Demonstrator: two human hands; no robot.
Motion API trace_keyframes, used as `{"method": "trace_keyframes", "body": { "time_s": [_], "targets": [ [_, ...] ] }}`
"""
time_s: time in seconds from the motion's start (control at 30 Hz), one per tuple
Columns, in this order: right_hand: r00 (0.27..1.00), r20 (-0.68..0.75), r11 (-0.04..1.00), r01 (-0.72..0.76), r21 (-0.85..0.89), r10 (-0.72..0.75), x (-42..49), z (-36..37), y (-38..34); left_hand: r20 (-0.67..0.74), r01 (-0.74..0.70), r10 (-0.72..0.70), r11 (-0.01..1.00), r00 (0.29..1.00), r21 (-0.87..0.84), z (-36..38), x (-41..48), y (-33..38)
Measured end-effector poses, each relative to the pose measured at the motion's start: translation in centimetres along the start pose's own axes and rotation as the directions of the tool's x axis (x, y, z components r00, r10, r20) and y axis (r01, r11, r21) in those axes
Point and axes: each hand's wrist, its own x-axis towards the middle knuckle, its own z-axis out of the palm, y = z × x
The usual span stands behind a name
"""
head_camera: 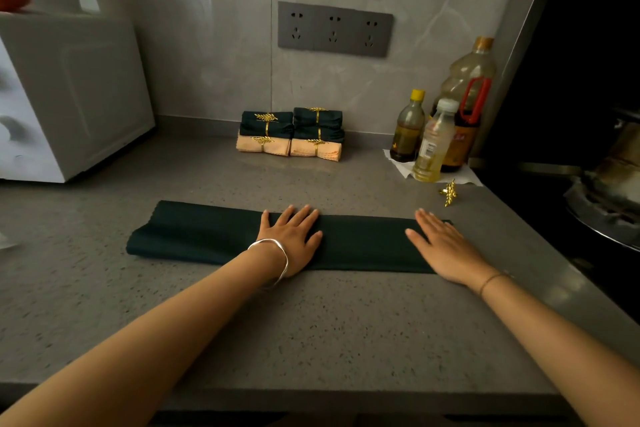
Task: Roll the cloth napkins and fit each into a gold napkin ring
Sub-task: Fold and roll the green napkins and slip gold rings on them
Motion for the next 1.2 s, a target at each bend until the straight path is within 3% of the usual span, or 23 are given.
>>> {"method": "trace_keyframes", "body": {
  "time_s": [0.23,0.3,0.4,0.57,0.93,1.2],
  "targets": [
    [0.995,0.052,0.995,-0.085,-0.048,0.087,0.2,-1.2,2.2,-0.009,0.010,-0.010,1.000,1.000,-0.024,-0.1,-0.3,0.1],
    [0.996,0.011,0.994,-0.082,-0.074,0.083,0.2,-1.6,1.2,-0.010,0.009,-0.009,1.000,1.000,-0.021,-0.2,-0.4,0.2],
    [0.993,-0.093,0.997,0.071,-0.042,-0.075,-0.2,-1.7,-3.0,-0.003,0.012,-0.013,1.000,1.000,-0.015,-0.1,-0.3,0.2],
    [0.972,-0.053,0.973,0.230,0.034,-0.228,0.6,-0.3,-11.4,0.016,0.004,-0.004,1.000,1.000,-0.009,-0.1,-0.1,0.0],
    [0.984,-0.009,0.983,0.178,0.033,-0.178,1.4,2.5,-13.0,-0.008,-0.017,0.017,1.000,1.000,-0.011,0.0,-0.6,-0.6],
    [0.981,0.006,0.979,0.195,0.053,-0.196,1.3,2.4,-12.9,0.007,0.060,-0.061,0.998,0.998,0.029,-1.1,-3.2,-7.6]
  ]
}}
